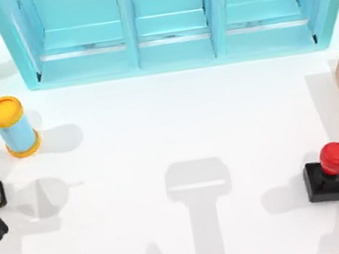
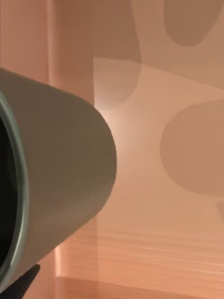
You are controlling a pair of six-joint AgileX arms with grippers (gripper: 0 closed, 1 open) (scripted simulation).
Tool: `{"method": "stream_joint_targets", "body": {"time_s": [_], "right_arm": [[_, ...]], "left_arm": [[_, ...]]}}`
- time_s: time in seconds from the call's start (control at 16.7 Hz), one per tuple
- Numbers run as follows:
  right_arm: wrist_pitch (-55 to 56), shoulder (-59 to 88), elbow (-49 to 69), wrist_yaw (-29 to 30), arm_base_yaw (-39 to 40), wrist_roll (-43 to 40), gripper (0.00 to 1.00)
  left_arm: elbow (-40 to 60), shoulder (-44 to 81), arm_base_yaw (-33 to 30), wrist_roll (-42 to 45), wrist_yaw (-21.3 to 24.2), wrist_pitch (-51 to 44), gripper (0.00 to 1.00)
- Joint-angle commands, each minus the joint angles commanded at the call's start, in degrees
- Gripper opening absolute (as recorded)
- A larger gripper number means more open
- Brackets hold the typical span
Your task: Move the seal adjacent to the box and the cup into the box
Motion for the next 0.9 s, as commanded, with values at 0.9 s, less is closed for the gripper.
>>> {"method": "stream_joint_targets", "body": {"time_s": [0.9], "right_arm": [[14.7,2.9,-11.4,0.1,1.3,1.4,0.23]], "left_arm": [[0.0,0.0,0.0,0.0,0.0,0.0,1.00]]}}
